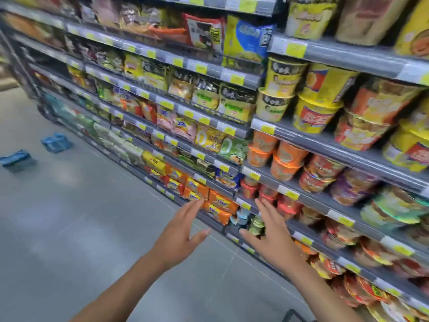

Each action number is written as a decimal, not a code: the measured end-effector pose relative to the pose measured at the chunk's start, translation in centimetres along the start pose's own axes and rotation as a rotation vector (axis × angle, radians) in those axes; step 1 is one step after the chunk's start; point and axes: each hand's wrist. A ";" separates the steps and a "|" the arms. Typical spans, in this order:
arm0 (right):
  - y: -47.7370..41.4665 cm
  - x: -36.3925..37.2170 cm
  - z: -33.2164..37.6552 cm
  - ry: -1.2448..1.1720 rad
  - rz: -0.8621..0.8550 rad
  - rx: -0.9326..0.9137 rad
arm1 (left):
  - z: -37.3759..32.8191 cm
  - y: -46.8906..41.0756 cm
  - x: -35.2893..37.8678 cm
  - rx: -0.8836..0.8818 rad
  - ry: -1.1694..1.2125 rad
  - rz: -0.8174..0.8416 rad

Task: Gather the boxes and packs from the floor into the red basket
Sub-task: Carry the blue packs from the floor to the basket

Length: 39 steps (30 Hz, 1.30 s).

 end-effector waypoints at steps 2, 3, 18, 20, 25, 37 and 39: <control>-2.6 2.8 3.9 0.012 0.040 -0.049 | 4.3 3.1 -3.3 -0.067 -0.009 -0.059; -4.0 4.5 6.1 0.022 0.057 -0.069 | 6.6 4.8 -5.0 -0.116 -0.009 -0.085; -20.6 20.2 29.2 0.094 0.306 -0.376 | 24.6 18.0 -19.5 -0.492 0.104 -0.371; -23.5 21.8 31.2 0.110 0.329 -0.397 | 26.6 18.2 -20.9 -0.514 0.108 -0.397; -31.6 26.1 36.2 0.107 0.400 -0.459 | 32.4 17.3 -25.1 -0.602 0.113 -0.475; -54.0 34.5 52.4 0.110 0.577 -0.604 | 47.7 14.5 -40.0 -0.782 0.155 -0.644; -56.9 36.1 56.1 0.093 0.602 -0.630 | 50.3 14.8 -42.5 -0.814 0.159 -0.678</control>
Point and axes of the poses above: each hand's wrist, its own y-axis away from the middle knuckle, its own x-axis out of the palm, z = x × y, and after that the axes turned 11 degrees about z, right-handed
